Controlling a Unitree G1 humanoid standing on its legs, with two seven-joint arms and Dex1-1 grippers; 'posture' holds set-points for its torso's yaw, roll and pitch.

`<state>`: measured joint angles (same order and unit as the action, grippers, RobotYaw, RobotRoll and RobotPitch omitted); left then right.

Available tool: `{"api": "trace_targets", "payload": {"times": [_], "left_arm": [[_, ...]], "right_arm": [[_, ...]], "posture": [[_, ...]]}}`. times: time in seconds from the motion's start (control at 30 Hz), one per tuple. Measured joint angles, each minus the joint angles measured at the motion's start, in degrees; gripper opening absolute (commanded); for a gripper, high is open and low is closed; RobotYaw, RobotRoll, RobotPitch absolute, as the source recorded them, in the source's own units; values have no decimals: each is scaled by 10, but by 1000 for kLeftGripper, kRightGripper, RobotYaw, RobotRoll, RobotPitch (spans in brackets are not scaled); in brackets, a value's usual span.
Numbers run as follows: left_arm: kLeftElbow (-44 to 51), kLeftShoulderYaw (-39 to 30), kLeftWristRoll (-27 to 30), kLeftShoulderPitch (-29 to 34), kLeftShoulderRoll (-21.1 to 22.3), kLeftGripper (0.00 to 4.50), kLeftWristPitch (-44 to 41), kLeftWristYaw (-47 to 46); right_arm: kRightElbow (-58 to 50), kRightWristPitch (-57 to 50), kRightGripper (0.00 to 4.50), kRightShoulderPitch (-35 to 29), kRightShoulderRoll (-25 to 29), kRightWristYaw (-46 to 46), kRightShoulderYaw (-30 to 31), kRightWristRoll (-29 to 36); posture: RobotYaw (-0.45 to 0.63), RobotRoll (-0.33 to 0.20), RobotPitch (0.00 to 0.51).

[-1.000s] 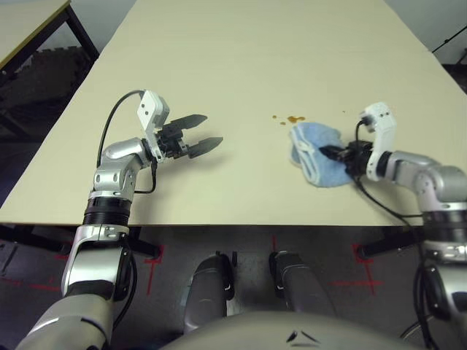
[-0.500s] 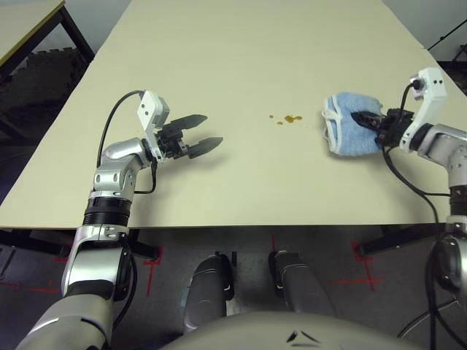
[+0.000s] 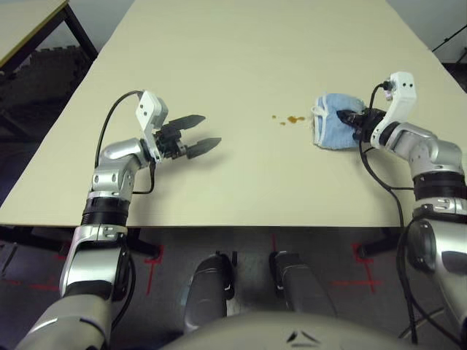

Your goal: Wipe the water off the table with a rag.

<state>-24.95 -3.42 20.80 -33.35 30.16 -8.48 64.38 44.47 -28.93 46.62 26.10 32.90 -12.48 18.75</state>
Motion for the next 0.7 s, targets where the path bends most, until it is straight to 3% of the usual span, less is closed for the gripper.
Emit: {"api": "trace_targets", "payload": {"times": [0.7], "left_arm": [[15, 0, 0, 4, 4, 4500, -1, 6]], "right_arm": [[23, 22, 0, 39, -151, 2, 49, -23]], "posture": [[-134, 0, 133]]}}
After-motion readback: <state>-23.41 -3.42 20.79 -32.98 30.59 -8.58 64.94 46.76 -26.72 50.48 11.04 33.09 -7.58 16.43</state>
